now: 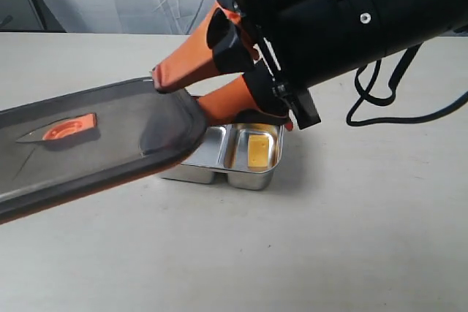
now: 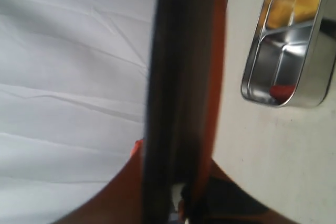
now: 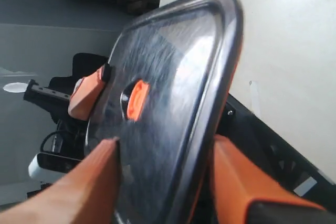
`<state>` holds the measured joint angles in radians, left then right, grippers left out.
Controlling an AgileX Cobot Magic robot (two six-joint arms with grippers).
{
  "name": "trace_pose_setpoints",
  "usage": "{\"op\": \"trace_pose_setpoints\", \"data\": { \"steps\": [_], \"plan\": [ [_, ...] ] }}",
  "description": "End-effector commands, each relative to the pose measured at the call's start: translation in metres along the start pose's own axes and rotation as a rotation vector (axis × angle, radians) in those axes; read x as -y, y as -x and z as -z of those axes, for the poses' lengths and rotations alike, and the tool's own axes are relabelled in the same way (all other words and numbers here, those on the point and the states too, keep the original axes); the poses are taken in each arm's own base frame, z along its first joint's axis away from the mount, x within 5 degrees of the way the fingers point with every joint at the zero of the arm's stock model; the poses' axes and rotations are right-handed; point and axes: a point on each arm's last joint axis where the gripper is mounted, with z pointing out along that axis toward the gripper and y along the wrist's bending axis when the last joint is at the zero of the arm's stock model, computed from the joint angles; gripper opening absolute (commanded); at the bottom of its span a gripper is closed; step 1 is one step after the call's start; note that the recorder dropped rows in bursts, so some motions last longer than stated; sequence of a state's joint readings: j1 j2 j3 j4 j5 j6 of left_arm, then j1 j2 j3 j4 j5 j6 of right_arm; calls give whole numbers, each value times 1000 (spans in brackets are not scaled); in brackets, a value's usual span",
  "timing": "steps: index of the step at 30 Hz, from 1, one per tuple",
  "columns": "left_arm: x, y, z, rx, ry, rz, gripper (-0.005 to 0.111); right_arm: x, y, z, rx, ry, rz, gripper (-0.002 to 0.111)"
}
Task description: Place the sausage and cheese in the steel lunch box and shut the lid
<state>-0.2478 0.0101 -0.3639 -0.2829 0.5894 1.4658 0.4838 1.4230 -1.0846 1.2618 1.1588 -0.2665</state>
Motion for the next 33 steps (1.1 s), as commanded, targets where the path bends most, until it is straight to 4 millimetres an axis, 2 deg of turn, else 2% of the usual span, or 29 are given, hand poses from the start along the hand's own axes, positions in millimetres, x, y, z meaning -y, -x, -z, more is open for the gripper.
{"op": "trace_pose_setpoints", "data": {
  "steps": [1,6,11,12,15,18,22,28,30,33],
  "plan": [
    [0,11,3,125,-3,16,0,-1,1,1,6,24,-12,38],
    [1,12,3,135,-7,5,0,5,0,-9,-64,25,-35,38],
    [1,14,3,159,-8,20,0,9,-3,-38,-126,40,-27,38],
    [2,14,4,159,-25,17,0,9,-3,-44,-139,63,-32,35],
    [5,15,4,161,-61,22,0,6,-3,-44,-130,88,44,0],
    [7,14,4,154,-85,62,0,5,-4,-43,-126,92,81,-1],
    [7,10,3,108,-89,128,13,5,-3,-42,-114,91,117,-1],
    [8,11,3,116,-98,213,53,4,-3,-42,-112,95,137,-1],
    [8,11,3,114,-99,234,58,4,-2,-42,-103,95,139,-1],
    [8,11,3,112,-99,233,59,3,-1,-42,-87,104,157,-1]
  ]
}}
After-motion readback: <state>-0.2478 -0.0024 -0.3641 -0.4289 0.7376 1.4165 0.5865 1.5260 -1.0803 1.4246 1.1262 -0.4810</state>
